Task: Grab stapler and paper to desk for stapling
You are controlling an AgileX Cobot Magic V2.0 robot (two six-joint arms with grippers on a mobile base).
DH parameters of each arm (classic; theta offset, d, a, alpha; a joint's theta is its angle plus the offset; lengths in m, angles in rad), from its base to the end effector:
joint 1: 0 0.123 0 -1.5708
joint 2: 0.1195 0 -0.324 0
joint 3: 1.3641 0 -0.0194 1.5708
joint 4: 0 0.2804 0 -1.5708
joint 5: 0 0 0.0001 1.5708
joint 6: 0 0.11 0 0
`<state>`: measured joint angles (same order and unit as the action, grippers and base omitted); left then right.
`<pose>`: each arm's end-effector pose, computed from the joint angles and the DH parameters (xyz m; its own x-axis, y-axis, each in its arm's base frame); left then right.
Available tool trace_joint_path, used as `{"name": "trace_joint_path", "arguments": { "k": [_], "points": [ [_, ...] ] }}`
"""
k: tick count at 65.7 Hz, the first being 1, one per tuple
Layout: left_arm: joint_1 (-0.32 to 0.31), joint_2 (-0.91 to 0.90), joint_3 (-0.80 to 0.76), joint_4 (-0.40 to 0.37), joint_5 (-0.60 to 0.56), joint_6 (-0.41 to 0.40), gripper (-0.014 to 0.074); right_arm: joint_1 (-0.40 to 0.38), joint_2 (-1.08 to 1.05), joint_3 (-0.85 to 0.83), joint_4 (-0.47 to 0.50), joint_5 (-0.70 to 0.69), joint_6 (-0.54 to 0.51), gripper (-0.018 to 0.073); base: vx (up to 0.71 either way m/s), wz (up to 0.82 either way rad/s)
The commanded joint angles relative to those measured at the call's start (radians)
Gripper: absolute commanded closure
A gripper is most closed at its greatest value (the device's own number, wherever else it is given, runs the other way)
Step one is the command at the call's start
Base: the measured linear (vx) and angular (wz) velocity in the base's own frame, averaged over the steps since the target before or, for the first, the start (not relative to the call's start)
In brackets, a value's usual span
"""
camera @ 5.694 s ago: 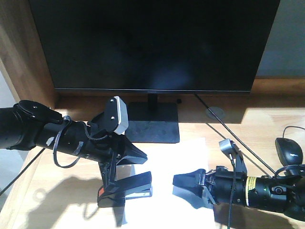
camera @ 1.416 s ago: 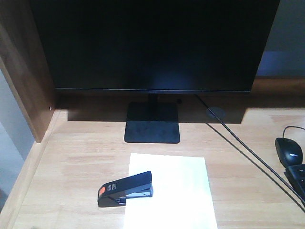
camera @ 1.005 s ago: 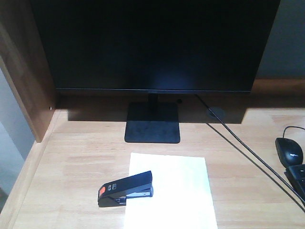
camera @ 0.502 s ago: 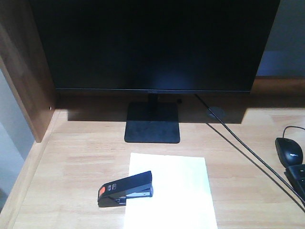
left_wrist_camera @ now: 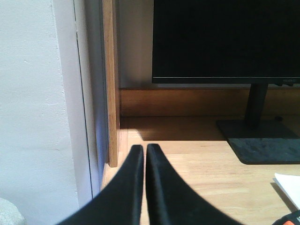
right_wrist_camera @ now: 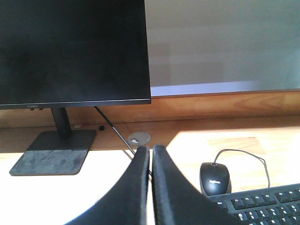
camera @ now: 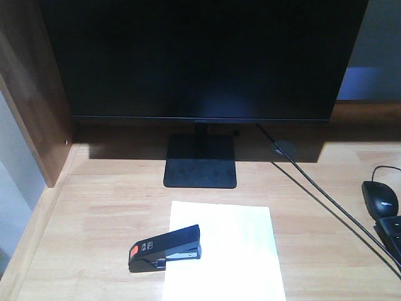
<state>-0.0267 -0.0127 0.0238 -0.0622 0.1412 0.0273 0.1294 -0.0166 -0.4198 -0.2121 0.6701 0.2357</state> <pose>0.0657 -0.0027 0.1910 -0.0659 -0.0325 -0.9973 0.0332 0.9988 -0.0348 0.0206 -0.0118 0.2985 -0.1336 0.0510 -0.9897 0.0097 0.9987 0.0502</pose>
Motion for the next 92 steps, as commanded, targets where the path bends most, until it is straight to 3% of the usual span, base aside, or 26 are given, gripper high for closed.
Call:
{"name": "trace_joint_path", "arguments": {
  "k": [1, 55, 78, 92],
  "points": [
    [0.0, -0.015, 0.011, -0.001, -0.08, -0.01, 0.0603, -0.001, 0.014, -0.025, -0.014, -0.07, -0.01, 0.0566, 0.0, 0.0],
    [0.0, -0.015, 0.011, -0.001, -0.08, -0.01, 0.0603, -0.005, 0.02, -0.016, -0.008, -0.095, -0.041, 0.0566, 0.0, 0.0],
    [0.0, -0.015, 0.011, -0.001, -0.081, -0.009, 0.0603, -0.181, 0.036, 0.279, 0.071, -0.488, -0.098, 0.0566, 0.0, 0.0],
    [0.0, -0.015, 0.011, -0.001, -0.081, -0.009, 0.0603, -0.189, 0.035, 0.456, 0.068, -0.722, -0.096, 0.0566, 0.0, 0.0]
  ]
}}
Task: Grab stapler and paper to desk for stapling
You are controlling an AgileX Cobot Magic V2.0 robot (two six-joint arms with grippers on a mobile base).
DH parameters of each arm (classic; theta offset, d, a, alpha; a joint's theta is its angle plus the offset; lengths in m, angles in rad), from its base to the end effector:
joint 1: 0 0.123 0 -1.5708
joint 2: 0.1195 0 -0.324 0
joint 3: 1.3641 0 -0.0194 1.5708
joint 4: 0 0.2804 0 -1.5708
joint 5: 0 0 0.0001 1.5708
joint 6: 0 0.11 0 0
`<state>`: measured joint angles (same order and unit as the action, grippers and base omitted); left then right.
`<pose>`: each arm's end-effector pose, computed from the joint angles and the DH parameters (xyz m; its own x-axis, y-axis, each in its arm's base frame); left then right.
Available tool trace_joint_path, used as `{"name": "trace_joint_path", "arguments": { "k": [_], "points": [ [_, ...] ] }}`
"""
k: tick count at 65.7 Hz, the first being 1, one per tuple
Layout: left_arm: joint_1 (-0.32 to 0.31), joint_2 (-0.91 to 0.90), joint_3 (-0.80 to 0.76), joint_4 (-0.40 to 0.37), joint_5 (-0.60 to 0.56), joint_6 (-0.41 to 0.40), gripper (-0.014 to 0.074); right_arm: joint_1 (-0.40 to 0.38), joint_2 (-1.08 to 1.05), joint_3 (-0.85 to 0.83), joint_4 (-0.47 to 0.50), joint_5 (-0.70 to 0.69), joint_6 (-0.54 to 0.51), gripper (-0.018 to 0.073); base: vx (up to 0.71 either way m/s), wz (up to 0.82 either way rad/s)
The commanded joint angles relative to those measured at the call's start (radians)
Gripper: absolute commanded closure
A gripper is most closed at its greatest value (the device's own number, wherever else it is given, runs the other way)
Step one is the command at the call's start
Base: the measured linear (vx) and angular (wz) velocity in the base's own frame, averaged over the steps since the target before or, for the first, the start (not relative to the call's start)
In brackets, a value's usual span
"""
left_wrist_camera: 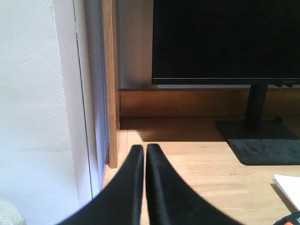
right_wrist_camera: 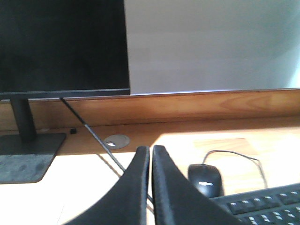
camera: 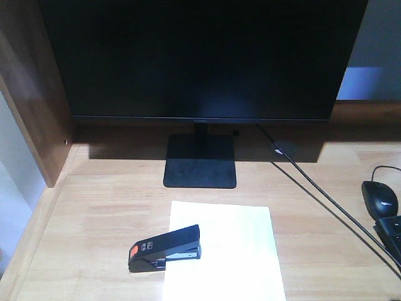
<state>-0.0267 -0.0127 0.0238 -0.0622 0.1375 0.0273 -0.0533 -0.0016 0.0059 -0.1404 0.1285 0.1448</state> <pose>0.0657 -0.0027 0.1914 -0.0623 -0.0327 -0.9975 0.0331 0.9988 -0.0348 0.0657 -0.0055 0.1987 -0.0439 0.0079 -0.9990 0.0714 0.9974 0.0047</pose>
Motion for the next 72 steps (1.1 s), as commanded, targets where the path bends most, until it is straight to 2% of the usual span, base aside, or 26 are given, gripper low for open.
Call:
{"name": "trace_joint_path", "arguments": {
  "k": [1, 20, 72],
  "points": [
    [0.0, -0.015, 0.011, -0.001, -0.077, -0.009, 0.0603, -0.006, 0.02, 0.028, -0.003, -0.162, -0.002, 0.0566, 0.0, 0.0],
    [0.0, -0.015, 0.011, -0.001, -0.076, -0.009, 0.0603, -0.006, -0.019, 0.026, -0.002, -0.119, 0.0, 0.0566, 0.0, 0.0],
    [0.0, -0.015, 0.011, -0.001, -0.076, -0.009, 0.0603, -0.006, -0.019, 0.026, -0.001, -0.118, 0.001, 0.0566, 0.0, 0.0]
  ]
}}
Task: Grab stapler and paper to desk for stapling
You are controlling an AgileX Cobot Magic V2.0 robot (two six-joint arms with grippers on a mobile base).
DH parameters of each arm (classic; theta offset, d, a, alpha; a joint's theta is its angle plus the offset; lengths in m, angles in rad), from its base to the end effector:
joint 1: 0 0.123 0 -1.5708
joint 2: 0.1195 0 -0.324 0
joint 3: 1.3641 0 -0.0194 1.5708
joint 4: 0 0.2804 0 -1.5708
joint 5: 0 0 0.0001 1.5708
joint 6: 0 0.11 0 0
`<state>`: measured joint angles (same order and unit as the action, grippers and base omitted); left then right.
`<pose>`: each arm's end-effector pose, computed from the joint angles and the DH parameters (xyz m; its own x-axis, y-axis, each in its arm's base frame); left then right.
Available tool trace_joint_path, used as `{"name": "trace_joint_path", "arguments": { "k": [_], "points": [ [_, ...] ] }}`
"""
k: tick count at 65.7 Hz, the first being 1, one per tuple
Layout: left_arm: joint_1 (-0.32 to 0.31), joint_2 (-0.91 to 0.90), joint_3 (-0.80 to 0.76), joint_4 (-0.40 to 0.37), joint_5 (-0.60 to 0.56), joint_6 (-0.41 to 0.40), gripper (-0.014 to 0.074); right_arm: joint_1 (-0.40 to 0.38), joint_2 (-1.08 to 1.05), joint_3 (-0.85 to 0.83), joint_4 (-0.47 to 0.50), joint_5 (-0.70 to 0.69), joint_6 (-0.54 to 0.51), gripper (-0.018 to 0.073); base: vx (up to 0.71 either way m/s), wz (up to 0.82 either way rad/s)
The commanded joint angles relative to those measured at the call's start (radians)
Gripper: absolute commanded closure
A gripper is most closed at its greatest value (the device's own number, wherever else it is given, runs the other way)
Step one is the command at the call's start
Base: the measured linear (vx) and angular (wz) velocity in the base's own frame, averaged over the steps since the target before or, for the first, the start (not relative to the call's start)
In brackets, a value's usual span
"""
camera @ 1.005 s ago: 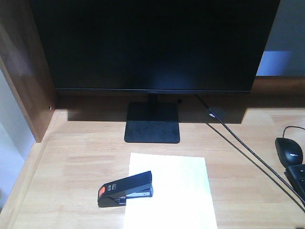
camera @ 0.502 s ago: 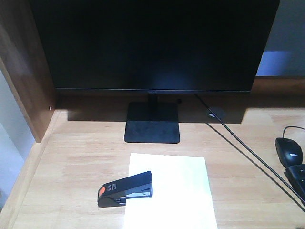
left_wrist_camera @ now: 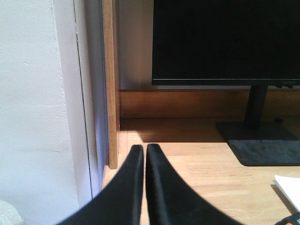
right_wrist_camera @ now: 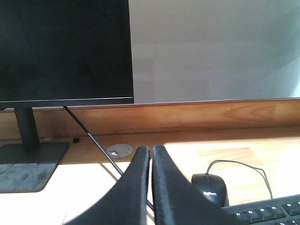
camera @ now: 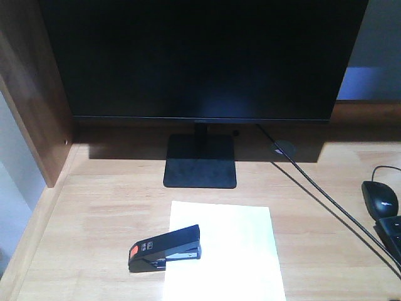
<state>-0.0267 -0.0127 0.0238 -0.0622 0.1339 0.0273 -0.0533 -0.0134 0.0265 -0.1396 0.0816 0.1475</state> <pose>0.0657 -0.0027 0.1918 -0.0587 -0.0328 -0.9977 0.0330 0.9989 -0.0348 0.0658 -0.0048 0.1966 -0.0062 0.0087 -0.9999 0.0647 0.9979 0.0083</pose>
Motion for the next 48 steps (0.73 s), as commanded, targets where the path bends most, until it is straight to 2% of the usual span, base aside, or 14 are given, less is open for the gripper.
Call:
{"name": "trace_joint_path", "arguments": {
  "k": [1, 48],
  "points": [
    [0.0, -0.015, 0.011, -0.001, -0.072, -0.009, 0.0603, -0.006, -0.007, 0.005, -0.002, -0.072, -0.002, 0.0566, 0.0, 0.0],
    [0.0, -0.015, 0.011, -0.001, -0.072, -0.009, 0.0603, -0.006, -0.007, 0.005, -0.002, -0.072, -0.002, 0.0566, 0.0, 0.0]
  ]
}}
